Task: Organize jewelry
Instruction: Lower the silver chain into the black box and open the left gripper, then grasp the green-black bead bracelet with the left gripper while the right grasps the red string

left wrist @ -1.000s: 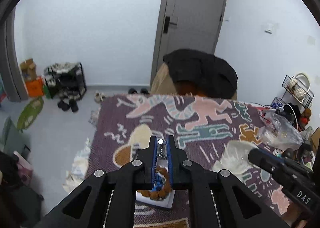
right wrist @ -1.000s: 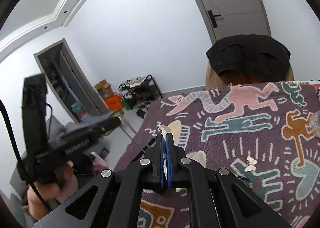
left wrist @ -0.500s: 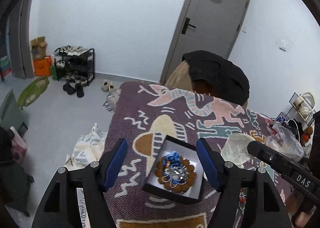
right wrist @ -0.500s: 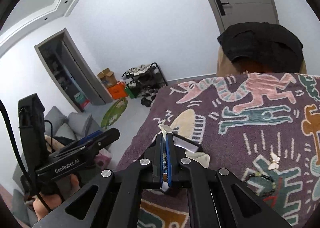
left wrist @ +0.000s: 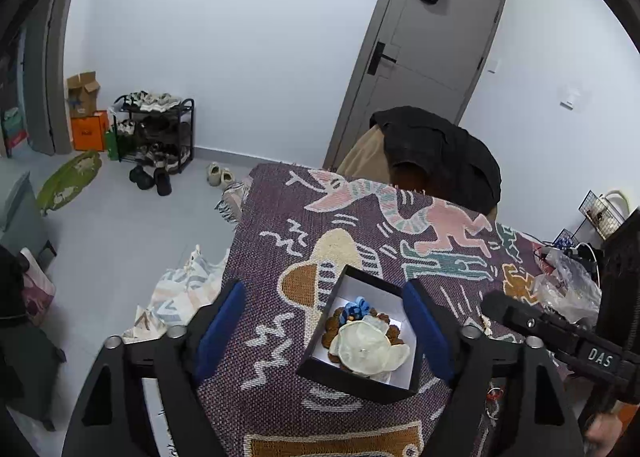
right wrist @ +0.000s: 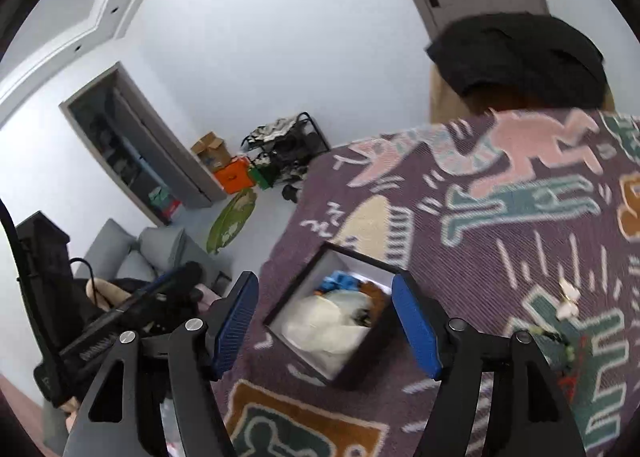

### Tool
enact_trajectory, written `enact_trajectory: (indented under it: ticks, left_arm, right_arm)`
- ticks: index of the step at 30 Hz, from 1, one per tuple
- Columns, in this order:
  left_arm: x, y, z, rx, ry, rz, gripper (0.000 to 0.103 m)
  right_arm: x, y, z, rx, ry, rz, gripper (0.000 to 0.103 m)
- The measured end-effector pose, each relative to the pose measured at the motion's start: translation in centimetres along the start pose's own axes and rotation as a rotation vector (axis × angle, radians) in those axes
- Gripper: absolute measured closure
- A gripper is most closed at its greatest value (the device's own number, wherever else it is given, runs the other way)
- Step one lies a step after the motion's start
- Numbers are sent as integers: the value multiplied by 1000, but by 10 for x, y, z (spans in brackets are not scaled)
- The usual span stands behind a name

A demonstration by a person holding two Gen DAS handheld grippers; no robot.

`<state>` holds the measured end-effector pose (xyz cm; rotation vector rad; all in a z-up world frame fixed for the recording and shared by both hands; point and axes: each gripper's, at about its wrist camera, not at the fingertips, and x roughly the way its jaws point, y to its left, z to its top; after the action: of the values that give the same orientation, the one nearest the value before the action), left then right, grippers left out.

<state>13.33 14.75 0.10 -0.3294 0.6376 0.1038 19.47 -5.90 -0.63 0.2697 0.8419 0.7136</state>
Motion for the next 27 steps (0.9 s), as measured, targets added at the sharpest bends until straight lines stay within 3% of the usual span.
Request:
enact_trajectory:
  ticks: [4, 8, 19, 27]
  left_arm:
    - [-2, -11, -4, 12, -15, -20, 10]
    - [-2, -27, -9, 35, -12, -41, 9]
    - [1, -76, -29, 118, 25, -95, 9]
    - [6, -105, -43, 171, 58, -123, 9]
  right_arm:
    - [-15, -25, -8, 34, 3, -24, 33]
    - [-36, -49, -16, 51, 1, -61, 24]
    - [-94, -104, -36, 84, -26, -143, 23]
    - [-103, -131, -52, 104, -7, -186, 23]
